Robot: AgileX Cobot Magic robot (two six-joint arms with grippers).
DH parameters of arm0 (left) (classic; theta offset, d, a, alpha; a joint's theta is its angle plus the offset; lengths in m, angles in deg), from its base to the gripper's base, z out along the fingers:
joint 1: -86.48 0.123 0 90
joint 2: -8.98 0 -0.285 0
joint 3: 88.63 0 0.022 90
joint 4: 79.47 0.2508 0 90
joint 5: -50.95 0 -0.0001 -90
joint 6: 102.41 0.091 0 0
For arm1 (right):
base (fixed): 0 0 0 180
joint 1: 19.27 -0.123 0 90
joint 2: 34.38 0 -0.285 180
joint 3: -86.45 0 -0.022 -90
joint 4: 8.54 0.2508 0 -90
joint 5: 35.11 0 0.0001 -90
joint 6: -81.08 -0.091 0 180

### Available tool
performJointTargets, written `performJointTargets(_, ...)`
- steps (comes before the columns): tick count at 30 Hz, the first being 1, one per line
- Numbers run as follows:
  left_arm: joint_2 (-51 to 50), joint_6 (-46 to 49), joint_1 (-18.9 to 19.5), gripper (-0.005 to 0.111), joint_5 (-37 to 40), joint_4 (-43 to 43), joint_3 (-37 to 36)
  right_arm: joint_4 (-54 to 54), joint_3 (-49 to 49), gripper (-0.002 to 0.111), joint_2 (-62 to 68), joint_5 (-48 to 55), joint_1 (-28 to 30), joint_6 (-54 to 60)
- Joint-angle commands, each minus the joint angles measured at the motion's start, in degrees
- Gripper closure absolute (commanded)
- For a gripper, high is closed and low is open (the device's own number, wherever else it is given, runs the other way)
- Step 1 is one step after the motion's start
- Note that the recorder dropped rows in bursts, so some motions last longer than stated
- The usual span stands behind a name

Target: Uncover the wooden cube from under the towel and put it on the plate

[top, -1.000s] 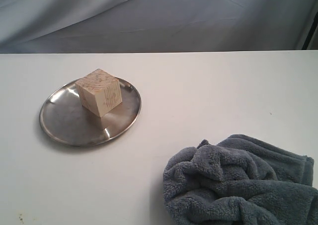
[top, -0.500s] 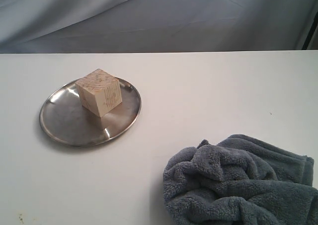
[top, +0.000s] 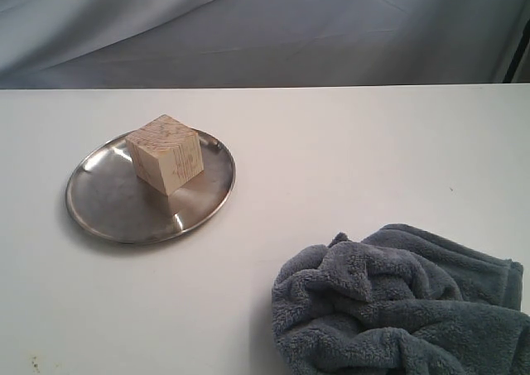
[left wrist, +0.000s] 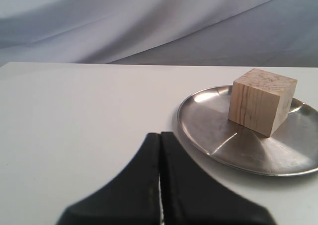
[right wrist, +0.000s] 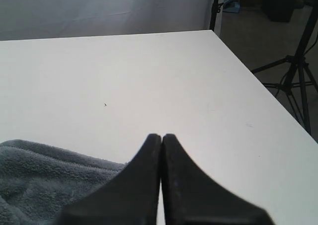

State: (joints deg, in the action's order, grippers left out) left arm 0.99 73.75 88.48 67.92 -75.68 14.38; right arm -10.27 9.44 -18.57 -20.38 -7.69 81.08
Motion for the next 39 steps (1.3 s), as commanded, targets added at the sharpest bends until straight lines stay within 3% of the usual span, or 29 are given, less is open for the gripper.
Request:
performJointTargets(1, 0.2, -0.2, -0.3, 0.107, -0.6, 0.3, -0.2, -0.2, -0.2, 0.108, -0.3, 0.0, 0.2, -0.4)
performJointTargets(39, 0.2, -0.2, -0.3, 0.107, -0.6, 0.3, -0.2, -0.4, -0.2, 0.108, -0.3, 0.1, -1.2, 2.0)
